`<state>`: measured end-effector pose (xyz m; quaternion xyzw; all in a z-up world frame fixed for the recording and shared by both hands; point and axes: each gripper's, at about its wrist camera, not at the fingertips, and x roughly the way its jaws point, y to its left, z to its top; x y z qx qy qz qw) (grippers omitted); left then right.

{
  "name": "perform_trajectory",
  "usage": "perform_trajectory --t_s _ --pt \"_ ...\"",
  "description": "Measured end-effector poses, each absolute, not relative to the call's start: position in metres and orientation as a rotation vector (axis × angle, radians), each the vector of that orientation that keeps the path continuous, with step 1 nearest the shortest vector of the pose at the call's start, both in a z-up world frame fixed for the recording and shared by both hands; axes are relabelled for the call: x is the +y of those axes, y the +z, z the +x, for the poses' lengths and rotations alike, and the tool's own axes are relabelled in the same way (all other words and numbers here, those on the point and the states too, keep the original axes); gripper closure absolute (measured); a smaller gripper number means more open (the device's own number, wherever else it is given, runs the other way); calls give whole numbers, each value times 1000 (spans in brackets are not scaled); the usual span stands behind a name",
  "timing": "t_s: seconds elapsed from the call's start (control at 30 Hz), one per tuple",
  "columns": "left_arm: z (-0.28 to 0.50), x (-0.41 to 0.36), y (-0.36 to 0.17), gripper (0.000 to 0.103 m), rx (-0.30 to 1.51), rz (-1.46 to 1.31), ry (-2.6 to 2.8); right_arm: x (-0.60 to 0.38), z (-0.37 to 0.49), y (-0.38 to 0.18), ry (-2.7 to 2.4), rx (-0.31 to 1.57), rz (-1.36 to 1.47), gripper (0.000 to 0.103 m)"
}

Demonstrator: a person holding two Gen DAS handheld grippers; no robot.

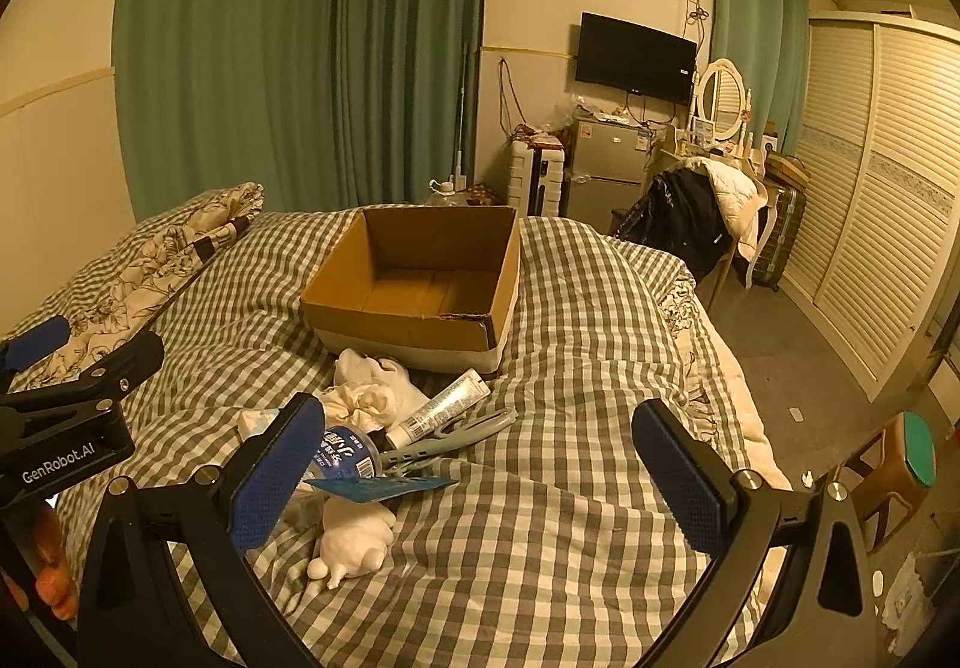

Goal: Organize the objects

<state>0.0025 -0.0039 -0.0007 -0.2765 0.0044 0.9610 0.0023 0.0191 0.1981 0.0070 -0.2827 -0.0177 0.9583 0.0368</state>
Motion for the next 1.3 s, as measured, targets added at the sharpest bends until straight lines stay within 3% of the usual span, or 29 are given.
perform_trajectory --t_s 0.93,1.3 --pt "16 -6 9 0 -11 -826 2995 194 34 20 2963 -76 -832 0" --pt "7 -2 -12 0 -38 -929 2938 201 30 10 2951 -62 -875 0"
